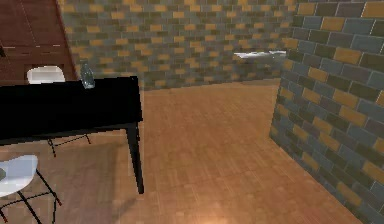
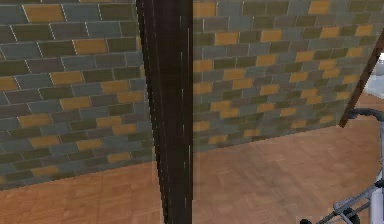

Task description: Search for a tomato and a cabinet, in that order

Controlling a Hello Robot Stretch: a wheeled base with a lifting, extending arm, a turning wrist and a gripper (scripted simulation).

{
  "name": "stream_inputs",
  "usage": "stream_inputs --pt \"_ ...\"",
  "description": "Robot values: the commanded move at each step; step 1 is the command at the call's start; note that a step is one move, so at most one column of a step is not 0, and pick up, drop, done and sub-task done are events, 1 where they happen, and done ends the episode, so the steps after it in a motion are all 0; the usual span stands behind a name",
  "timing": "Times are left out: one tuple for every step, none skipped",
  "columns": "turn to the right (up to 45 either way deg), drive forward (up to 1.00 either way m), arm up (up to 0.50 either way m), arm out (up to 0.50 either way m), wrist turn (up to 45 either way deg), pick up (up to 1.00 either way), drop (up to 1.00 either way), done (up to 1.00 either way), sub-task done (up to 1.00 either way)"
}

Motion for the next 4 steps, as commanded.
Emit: stream_inputs --pt "18.0 0.0 0.0 0.0 0.0 0.0 0.0 0.0 0.0" --pt "0.0 0.25 0.0 0.0 0.0 0.0 0.0 0.0 0.0" --pt "-45.0 0.0 0.0 0.0 0.0 0.0 0.0 0.0 0.0" --pt "-18.0 0.0 0.0 0.0 0.0 0.0 0.0 0.0 0.0"
